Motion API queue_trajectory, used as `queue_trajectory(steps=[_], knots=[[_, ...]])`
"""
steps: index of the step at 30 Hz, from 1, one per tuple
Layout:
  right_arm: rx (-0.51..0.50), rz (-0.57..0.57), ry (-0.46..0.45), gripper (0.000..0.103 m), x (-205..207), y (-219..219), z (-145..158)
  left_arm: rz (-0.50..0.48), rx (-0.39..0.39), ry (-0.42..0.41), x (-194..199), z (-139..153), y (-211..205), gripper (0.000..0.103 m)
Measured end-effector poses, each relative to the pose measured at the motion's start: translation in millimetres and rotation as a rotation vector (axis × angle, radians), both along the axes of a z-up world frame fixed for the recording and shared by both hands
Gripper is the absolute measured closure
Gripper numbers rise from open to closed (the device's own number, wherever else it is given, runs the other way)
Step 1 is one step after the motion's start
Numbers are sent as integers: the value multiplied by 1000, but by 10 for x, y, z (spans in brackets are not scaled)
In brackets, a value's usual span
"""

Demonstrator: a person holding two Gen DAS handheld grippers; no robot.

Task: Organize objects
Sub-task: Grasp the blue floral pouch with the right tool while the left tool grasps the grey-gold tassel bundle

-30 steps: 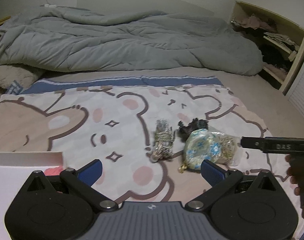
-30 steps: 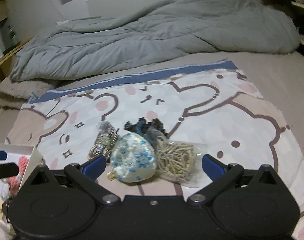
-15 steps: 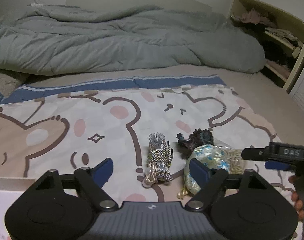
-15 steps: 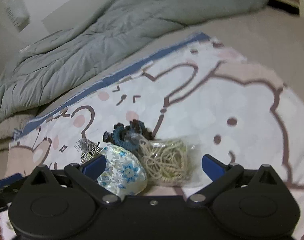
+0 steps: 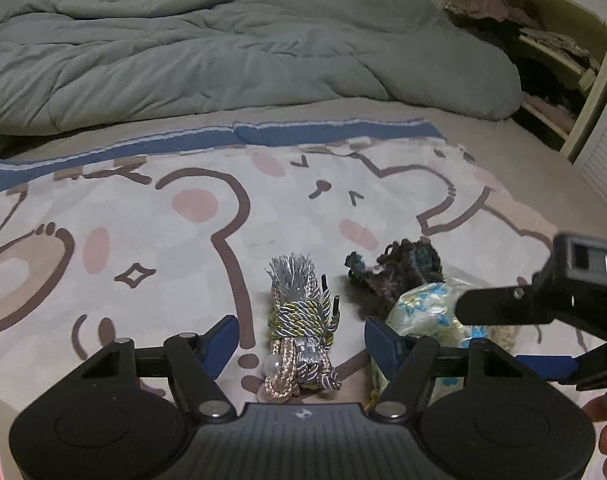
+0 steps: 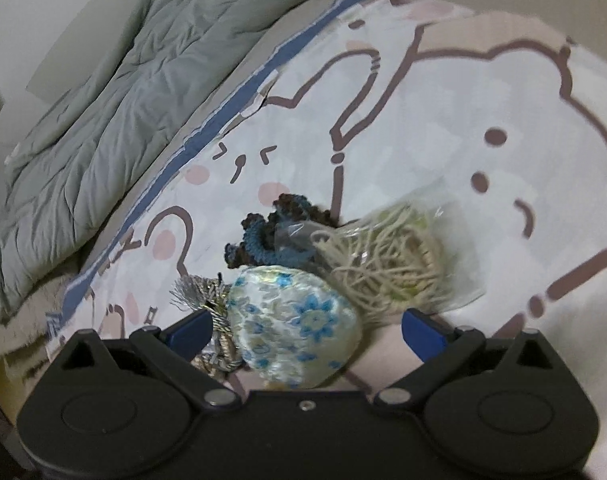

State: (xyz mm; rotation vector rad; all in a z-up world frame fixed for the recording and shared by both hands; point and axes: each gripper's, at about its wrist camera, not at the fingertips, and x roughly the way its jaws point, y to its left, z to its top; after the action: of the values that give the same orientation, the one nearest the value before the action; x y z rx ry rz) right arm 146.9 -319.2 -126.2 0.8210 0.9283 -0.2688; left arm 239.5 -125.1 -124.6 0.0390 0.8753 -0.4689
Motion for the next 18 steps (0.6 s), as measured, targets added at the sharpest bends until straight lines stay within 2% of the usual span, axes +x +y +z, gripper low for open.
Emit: queue_trajectory(steps=[5,9,12,13,16,18], knots=[[44,-40,27,1,123,119,-144,-19,40,24,96,-161,-58,34],[59,-52,55,1,232,199,-261,-22,22,52,163,-268,-61,34],[29,-57,61,1,296,232,-296,-27,21,64,197,-328,-80,34],[21,-62,65,2,311,229,-312,-31,24,67,207,-350,-90,35],[10,-72,83,13,334,205,-365,-37,38,79,227,-402,-110,48],[13,-68,72,15,335,179,-379,-37,33,83,236,-412,-101,55]])
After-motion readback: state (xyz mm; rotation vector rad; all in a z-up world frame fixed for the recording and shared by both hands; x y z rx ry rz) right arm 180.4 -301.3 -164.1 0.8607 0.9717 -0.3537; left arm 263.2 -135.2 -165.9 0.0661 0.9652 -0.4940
